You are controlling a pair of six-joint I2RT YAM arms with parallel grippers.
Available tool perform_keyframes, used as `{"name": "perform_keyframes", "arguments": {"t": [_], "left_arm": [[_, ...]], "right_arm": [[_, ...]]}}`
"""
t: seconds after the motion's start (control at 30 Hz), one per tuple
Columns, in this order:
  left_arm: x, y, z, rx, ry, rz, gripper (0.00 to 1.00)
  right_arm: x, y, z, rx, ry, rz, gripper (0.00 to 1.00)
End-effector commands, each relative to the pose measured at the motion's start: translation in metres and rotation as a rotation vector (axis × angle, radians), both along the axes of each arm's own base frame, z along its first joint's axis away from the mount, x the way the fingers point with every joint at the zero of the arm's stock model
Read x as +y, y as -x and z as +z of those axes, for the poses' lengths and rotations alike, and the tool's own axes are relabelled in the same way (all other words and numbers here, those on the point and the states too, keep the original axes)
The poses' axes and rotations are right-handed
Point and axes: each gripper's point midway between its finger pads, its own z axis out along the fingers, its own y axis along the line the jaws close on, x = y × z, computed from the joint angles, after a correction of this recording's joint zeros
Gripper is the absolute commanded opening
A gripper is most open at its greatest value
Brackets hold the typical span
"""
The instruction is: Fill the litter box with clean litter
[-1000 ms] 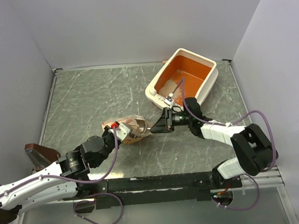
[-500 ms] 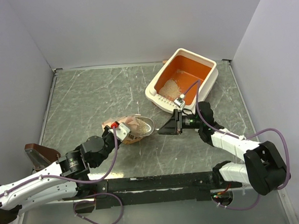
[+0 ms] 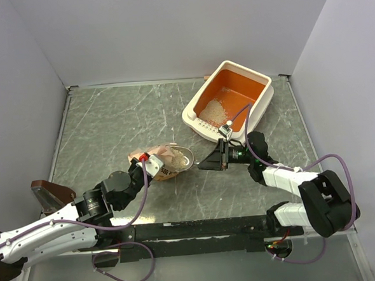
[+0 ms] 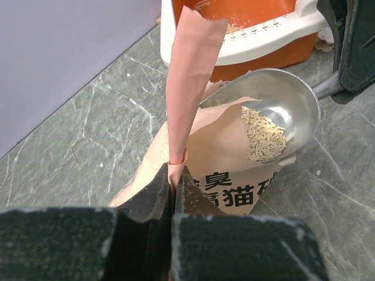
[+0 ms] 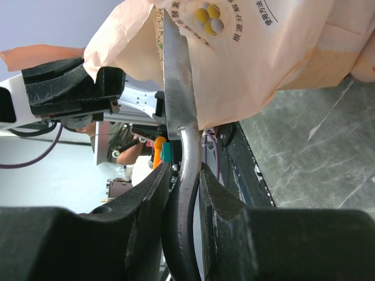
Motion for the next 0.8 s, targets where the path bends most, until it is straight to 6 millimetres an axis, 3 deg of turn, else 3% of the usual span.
{"name": "perform_keyframes", "arguments": {"t": [0.0, 0.1, 0.17, 0.27, 0.53, 0.77], "left_arm": [[-0.002, -0.002, 0.02, -0.045, 0.071, 0.005, 0.01], [-0.003, -0.002, 0.019, -0.042, 0.068, 0.004, 0.01], [-0.004, -0.002, 0.019, -0.041, 0.067, 0.002, 0.01], [-0.003, -0.002, 0.018, -0.041, 0.064, 0.002, 0.01], [-0.004, -0.002, 0.019, -0.041, 0.062, 0.003, 0.01], [-0.002, -0.002, 0.021, -0.044, 0.072, 0.005, 0.01]], "right_arm": [[0.006, 0.007, 0.023, -0.167, -0.041, 0.069, 0.0], [0.002, -0.001, 0.02, -0.175, -0.023, 0.014, 0.0], [0.007, 0.007, 0.027, -0.179, -0.04, 0.074, 0.0], [-0.004, 0.003, 0.024, -0.199, -0.007, 0.028, 0.0], [-0.011, 0.017, 0.047, -0.233, 0.006, 0.033, 0.0], [-0.019, 0.022, 0.045, -0.228, 0.082, -0.008, 0.0]]}}
